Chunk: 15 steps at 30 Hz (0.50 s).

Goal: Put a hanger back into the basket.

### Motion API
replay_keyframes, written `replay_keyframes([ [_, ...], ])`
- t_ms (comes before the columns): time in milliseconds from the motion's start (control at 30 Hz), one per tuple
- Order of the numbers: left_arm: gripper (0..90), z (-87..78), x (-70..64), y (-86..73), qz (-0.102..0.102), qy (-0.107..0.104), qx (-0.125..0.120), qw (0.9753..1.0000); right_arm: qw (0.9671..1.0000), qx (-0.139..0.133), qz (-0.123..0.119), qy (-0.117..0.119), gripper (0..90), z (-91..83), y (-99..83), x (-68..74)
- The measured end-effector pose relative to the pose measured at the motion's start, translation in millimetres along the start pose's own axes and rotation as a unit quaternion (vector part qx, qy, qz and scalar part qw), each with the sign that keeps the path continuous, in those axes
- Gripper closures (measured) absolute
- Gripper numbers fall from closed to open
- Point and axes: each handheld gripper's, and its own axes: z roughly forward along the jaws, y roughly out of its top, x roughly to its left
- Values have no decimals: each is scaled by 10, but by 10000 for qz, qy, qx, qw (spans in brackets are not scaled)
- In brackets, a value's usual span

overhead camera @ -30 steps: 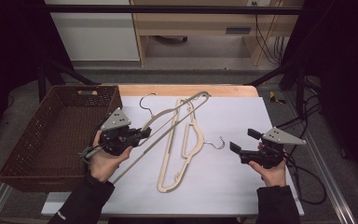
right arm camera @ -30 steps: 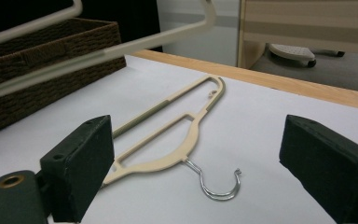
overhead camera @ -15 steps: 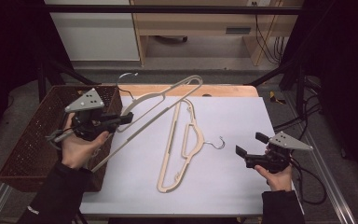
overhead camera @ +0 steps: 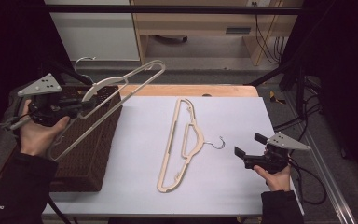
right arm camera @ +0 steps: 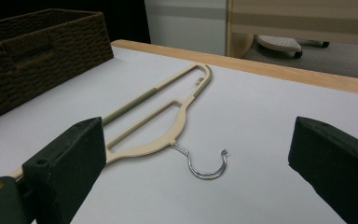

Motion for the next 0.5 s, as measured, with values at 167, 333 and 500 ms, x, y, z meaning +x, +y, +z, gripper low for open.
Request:
replay_keyframes([
  [167, 861, -93, 249, -150, -70, 147, 81, 9998, 10000, 23, -37, 15, 40, 11, -5, -2],
  [333, 861, -136, 462, -300, -222, 225, 131, 9994, 10000, 9, -9, 27, 40, 5, -2, -1],
  [500, 861, -155, 662, -513, -398, 346, 252, 9983, 10000, 55, -17, 24, 40, 32, -10, 6],
])
